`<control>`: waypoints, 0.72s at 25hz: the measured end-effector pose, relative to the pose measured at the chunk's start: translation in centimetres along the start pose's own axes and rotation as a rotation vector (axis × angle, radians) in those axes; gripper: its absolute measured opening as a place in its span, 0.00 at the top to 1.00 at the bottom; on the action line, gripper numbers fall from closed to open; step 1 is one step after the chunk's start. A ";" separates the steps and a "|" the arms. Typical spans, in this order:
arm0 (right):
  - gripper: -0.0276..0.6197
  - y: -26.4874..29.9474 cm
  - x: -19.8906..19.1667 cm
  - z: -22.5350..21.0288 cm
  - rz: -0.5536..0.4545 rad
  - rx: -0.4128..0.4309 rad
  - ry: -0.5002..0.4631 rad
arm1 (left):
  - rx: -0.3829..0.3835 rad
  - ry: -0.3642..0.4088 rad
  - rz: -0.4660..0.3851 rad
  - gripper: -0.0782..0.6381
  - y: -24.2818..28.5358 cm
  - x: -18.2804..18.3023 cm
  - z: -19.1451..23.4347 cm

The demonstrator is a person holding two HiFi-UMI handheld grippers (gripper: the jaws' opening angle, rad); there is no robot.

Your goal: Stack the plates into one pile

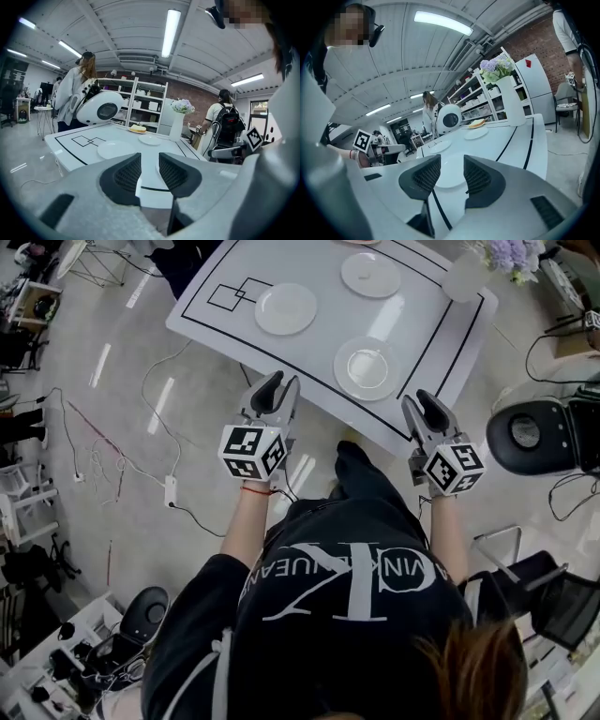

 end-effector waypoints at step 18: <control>0.73 8.2 5.7 -1.6 0.048 0.176 -0.037 | 0.032 -0.020 0.005 0.72 7.6 2.9 3.0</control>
Point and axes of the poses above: the fingertips, and each gripper's own axes: y forward along the fingers, z to its left, x out of its top, the point moved 1 cm from there along -y, backward along the fingers, and after that the axes turned 2 degrees about -y, right-handed, at the moved point
